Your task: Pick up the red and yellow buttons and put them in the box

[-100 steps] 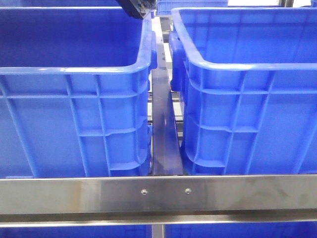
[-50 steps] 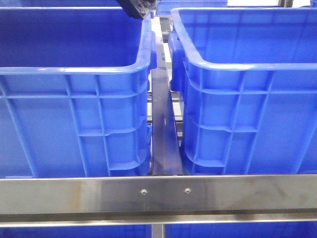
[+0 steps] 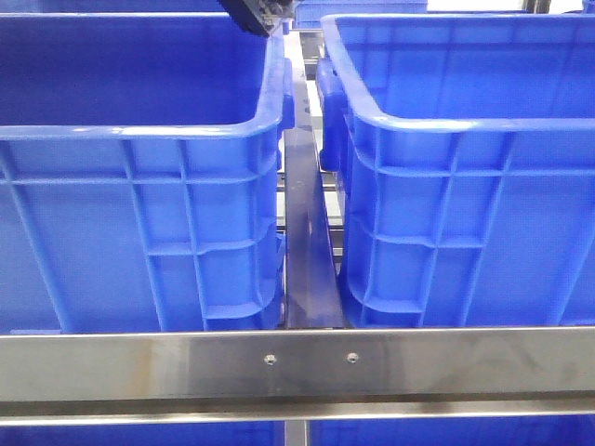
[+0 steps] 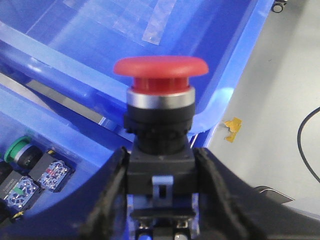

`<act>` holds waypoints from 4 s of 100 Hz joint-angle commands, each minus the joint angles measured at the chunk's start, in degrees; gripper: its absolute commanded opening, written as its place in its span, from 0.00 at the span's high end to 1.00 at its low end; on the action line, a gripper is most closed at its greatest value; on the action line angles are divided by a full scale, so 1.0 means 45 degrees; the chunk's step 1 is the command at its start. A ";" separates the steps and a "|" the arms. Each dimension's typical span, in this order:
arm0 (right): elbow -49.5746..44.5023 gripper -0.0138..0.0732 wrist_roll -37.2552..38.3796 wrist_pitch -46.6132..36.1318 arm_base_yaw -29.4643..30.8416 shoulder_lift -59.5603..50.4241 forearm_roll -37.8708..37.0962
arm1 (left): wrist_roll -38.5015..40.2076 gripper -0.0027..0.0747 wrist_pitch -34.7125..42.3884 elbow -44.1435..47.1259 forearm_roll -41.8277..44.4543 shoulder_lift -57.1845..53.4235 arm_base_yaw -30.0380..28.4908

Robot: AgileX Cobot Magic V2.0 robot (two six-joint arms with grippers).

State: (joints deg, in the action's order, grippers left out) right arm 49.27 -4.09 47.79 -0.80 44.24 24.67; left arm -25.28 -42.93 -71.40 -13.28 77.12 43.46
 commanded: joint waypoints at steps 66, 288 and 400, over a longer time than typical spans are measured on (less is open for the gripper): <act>0.2033 0.14 -0.5821 0.0704 -0.2129 0.4886 1.1102 | -0.0005 0.70 0.0879 -0.0388 -0.0298 -0.0364 0.0093; 0.2946 0.59 -1.4483 -1.0620 -0.0870 1.0194 1.1007 | -0.0005 0.10 0.0238 -0.0388 0.0151 -0.0364 0.0093; 0.5139 0.20 -1.4577 -1.0508 -0.0892 1.2910 1.1008 | -0.0005 0.10 0.0342 -0.0388 0.0171 -0.0364 0.0093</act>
State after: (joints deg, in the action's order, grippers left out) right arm 70.89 -69.14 1.83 -5.03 106.60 73.94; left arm -25.28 -44.58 -71.40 -11.54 77.23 43.46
